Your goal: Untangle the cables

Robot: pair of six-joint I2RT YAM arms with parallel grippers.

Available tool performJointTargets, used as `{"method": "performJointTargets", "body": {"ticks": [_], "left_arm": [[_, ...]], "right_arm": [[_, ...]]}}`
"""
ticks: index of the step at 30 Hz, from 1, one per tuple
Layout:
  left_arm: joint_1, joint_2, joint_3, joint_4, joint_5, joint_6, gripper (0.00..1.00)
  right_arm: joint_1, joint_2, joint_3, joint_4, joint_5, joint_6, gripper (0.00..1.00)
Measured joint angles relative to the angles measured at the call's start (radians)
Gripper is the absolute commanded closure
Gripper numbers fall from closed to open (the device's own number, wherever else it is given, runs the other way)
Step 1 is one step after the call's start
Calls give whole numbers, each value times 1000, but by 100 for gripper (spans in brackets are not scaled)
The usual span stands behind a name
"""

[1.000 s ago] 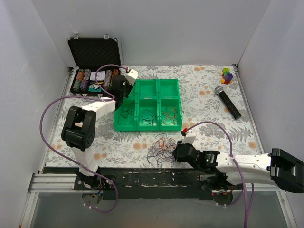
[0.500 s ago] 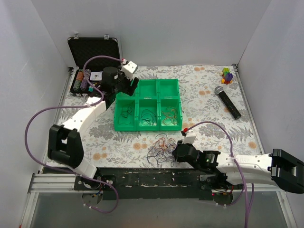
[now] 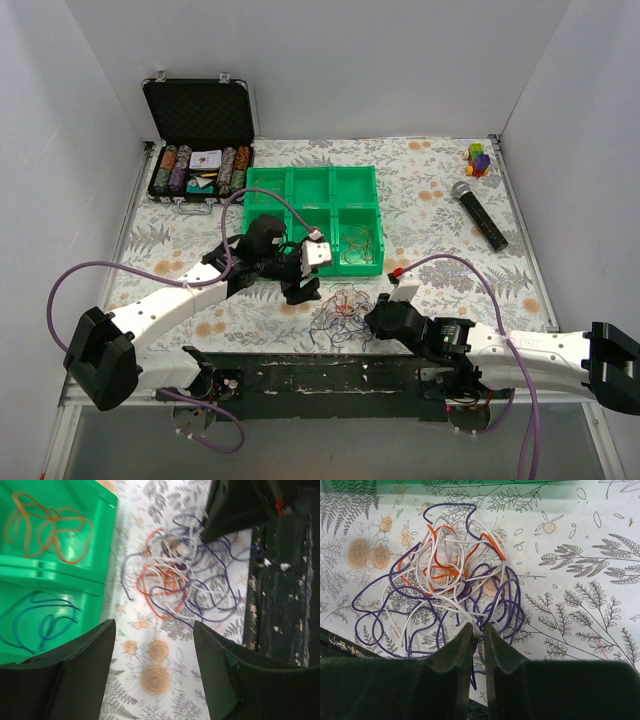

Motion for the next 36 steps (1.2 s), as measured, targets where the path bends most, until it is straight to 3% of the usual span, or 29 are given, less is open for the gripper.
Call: {"method": "performJointTargets", "body": {"ticks": [7,20,31,36], "left_arm": [[-58,36,-43,-76,35,60,38],[-130,174,-102,-66,56,65,56],[-130,186,-125,34,-27,43,56],[-130,186,-125,28,-35,37,69]], "right_arm": [[0,0,0,-4,0,2,78],[0,0,0,-14,7,5,78],[0,0,0,-29,7,6,78],[0,0,0,-29,7,6,78]]}}
